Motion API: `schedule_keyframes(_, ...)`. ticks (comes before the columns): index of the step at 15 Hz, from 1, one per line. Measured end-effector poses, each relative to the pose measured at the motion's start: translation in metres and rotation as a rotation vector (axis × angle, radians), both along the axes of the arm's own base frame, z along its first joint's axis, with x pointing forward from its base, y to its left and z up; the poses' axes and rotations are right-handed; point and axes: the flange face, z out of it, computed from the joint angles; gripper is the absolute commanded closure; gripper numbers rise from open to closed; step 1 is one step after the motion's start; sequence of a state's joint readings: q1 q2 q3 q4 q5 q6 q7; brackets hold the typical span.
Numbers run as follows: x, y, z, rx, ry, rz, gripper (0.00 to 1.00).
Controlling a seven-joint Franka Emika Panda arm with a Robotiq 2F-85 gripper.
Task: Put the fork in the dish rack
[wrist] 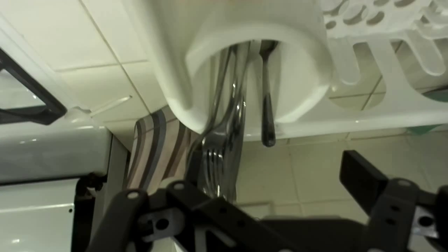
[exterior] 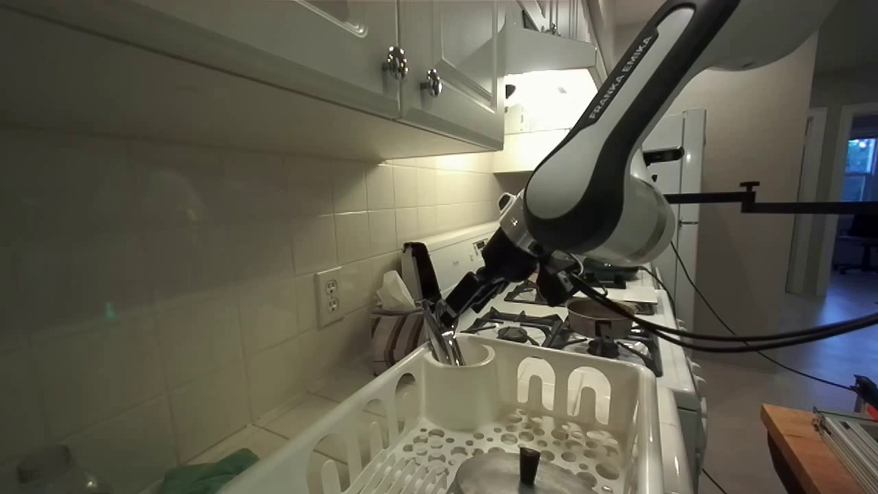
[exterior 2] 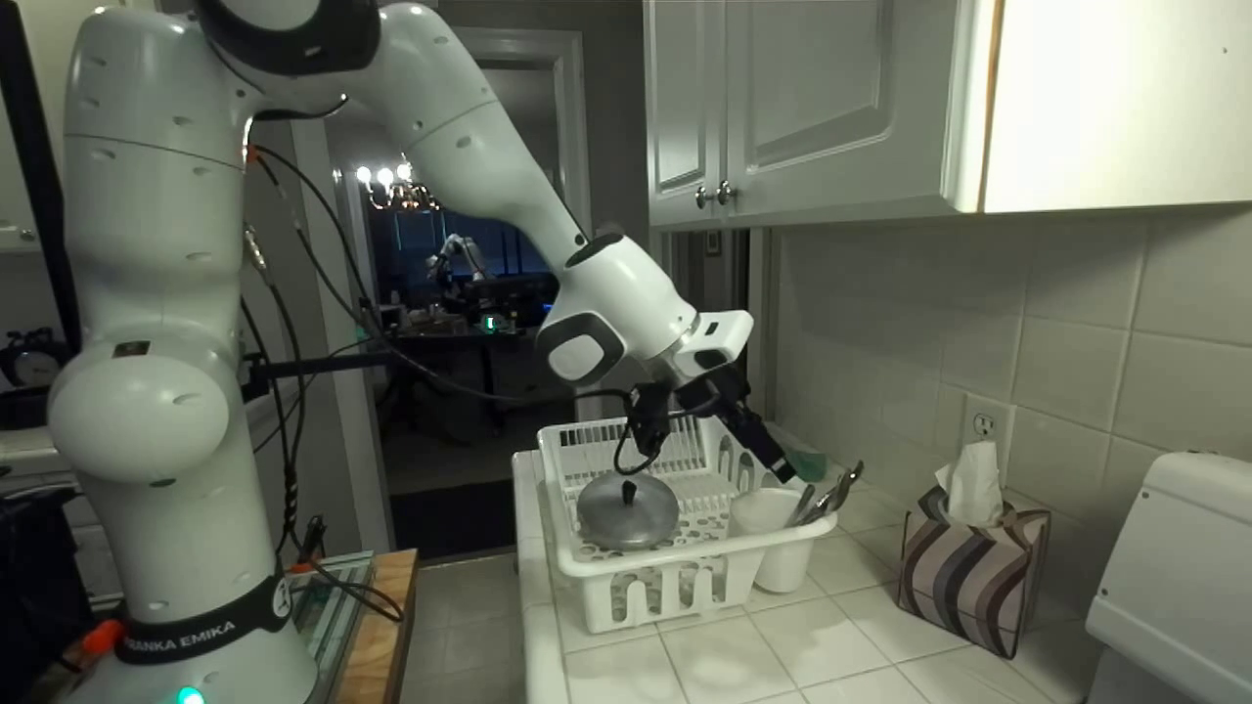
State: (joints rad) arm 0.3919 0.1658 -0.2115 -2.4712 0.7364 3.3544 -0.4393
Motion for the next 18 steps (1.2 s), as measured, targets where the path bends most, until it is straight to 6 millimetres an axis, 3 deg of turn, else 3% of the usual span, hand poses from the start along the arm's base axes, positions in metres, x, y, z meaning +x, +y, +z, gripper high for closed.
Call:
schedule_keyframes(4, -0.028, -0.067, -0.020, 0.043, 0.219, 0.024, 0.00)
schedule_keyframes(7, -0.043, -0.094, -0.035, 0.010, 0.342, 0.039, 0.00)
schedule_keyframes(10, -0.040, -0.093, -0.018, 0.000, 0.334, 0.033, 0.00)
schedule_keyframes(14, -0.037, -0.076, 0.028, 0.036, 0.262, 0.036, 0.00)
schedule_keyframes(18, -0.049, -0.065, 0.073, 0.046, 0.266, 0.016, 0.00)
